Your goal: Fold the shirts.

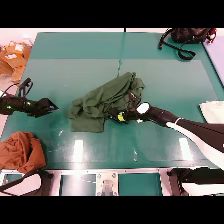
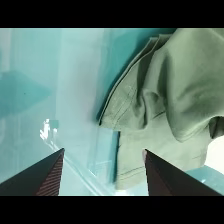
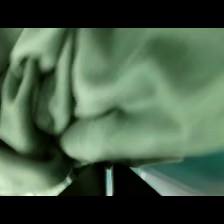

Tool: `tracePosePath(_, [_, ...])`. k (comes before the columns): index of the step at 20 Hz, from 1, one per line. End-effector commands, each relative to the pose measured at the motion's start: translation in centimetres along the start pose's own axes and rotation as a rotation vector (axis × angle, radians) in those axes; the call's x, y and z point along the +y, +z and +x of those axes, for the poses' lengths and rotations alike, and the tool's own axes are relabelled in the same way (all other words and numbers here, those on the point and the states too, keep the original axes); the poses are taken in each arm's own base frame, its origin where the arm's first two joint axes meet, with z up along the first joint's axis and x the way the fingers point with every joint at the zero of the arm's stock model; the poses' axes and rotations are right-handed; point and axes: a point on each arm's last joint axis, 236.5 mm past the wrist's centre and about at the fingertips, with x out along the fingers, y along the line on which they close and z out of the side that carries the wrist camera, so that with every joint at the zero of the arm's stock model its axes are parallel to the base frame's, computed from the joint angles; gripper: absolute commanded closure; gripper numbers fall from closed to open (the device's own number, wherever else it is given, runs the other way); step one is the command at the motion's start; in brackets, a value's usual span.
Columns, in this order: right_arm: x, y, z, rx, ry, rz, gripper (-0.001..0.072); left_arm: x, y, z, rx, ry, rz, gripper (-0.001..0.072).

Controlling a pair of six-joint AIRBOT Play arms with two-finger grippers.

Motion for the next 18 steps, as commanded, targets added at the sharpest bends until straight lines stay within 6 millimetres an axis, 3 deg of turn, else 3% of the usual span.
tracePosePath(1, [0.4, 1.9, -0.1, -0.032, 0.013, -0.002, 0.0684, 0.0, -0.4, 0.0, 0.016, -0.001, 0.002, 0.0146])
tracePosePath(3, [-0.3, 1.9, -1.2, 0.016, 0.008, -0.057, 0.0685, 0.0, -0.5, 0.0, 0.021, -0.001, 0.002, 0.0145])
tracePosePath(5, [-1.3, 1.5, -3.7, 0.087, -0.015, -0.143, 0.0686, 0.0, -0.6, 0.0, 0.026, -0.001, 0.003, 0.0146])
tracePosePath(7, [-2.1, 1.8, -7.9, 0.124, -0.045, -0.214, 0.0686, 0.0, -0.6, 0.0, 0.024, -0.002, 0.002, 0.0146])
tracePosePath(9, [-2.3, 3.4, -12.8, 0.079, -0.044, -0.229, 0.0685, -0.4, -0.9, 0.1, 0.038, -0.019, -0.007, 0.0146])
tracePosePath(11, [-3.2, 4.9, -15.9, 0.038, -0.042, -0.186, 0.0685, -2.0, -2.4, 1.6, 0.065, -0.087, -0.041, 0.0146])
tracePosePath(14, [-4.8, 5.1, -16.4, 0.052, -0.066, -0.170, 0.0685, -4.4, -4.8, 5.7, 0.083, -0.119, -0.044, 0.0146])
tracePosePath(18, [-6.3, 6.0, -16.9, 0.030, -0.114, -0.180, 0.0685, -5.6, -3.9, 8.6, -0.007, -0.073, -0.015, 0.0148])
